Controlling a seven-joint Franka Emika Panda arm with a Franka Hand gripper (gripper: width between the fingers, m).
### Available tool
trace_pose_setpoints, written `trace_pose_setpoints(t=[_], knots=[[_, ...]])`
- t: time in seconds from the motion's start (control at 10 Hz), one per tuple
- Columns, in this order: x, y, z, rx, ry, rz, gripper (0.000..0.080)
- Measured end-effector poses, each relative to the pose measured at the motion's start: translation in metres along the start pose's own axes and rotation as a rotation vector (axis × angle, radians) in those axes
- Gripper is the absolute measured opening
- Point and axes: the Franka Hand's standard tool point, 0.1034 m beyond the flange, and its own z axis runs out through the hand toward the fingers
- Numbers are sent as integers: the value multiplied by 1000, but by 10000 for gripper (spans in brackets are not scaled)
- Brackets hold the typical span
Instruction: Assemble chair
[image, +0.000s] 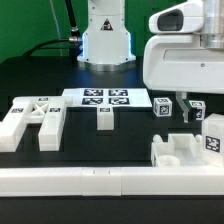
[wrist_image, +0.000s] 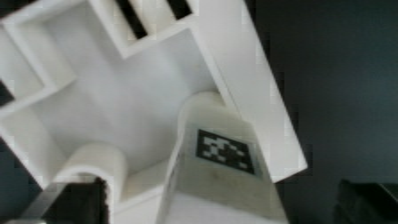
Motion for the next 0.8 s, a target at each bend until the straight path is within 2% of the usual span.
trace_pose_setpoints(t=[0.3,0.4,0.8], knots=[[0,1,0,-2,-1,-355,649],[0,0,0,-9,1,-452,649],[2,4,-1,-26,-1,-735,649]])
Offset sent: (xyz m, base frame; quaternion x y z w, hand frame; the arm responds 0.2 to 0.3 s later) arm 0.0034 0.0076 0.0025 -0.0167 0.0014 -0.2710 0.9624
